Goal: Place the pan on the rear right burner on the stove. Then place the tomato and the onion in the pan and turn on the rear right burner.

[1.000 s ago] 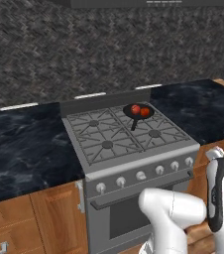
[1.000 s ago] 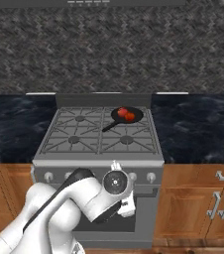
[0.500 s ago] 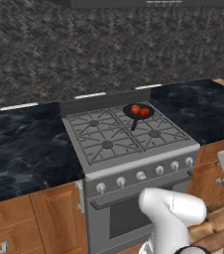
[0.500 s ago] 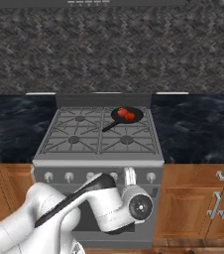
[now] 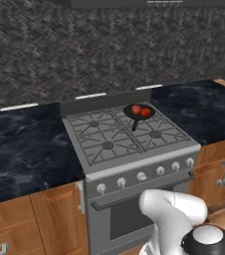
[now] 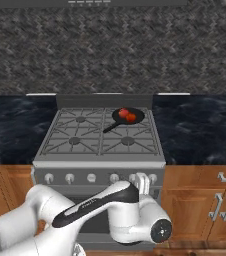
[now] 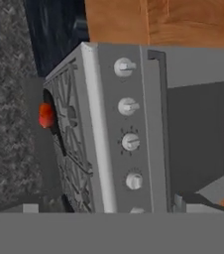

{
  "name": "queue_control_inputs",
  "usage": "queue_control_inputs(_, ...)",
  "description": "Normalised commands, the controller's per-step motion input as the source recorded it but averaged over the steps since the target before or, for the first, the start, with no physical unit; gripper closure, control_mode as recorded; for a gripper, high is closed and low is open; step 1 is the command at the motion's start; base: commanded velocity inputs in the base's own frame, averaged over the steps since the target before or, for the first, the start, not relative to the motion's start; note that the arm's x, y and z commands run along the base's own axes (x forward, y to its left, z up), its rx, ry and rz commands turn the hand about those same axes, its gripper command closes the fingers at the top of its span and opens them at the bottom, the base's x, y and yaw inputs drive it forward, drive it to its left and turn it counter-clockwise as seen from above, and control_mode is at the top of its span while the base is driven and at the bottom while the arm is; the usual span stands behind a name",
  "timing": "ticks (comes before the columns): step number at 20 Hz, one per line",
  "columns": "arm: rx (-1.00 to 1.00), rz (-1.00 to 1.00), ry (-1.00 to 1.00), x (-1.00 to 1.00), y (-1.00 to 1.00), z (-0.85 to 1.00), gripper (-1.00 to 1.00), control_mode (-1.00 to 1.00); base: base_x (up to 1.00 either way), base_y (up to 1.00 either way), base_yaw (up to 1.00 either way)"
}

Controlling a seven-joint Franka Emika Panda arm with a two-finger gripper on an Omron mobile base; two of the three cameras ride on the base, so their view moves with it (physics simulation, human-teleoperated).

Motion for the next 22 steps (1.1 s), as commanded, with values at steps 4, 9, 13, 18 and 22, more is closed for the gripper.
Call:
queue_control_inputs(4,0.26,0.0,-0.03,0.01,0.0,0.0,-1.0,-1.0,0.0,0.0,0.0)
queue_control_inputs(9,0.27,0.0,0.0,0.07,0.0,0.0,-1.0,-1.0,0.0,0.0,0.0)
queue_control_inputs(13,0.22,0.0,0.0,0.01,0.04,0.0,-1.0,-1.0,0.0,0.0,0.0)
queue_control_inputs(18,0.15,0.0,0.0,0.0,0.25,0.0,-1.0,-1.0,0.0,0.0,0.0)
queue_control_inputs(22,0.1,-0.06,0.02,0.0,0.37,0.0,-1.0,-1.0,0.0,0.0,0.0)
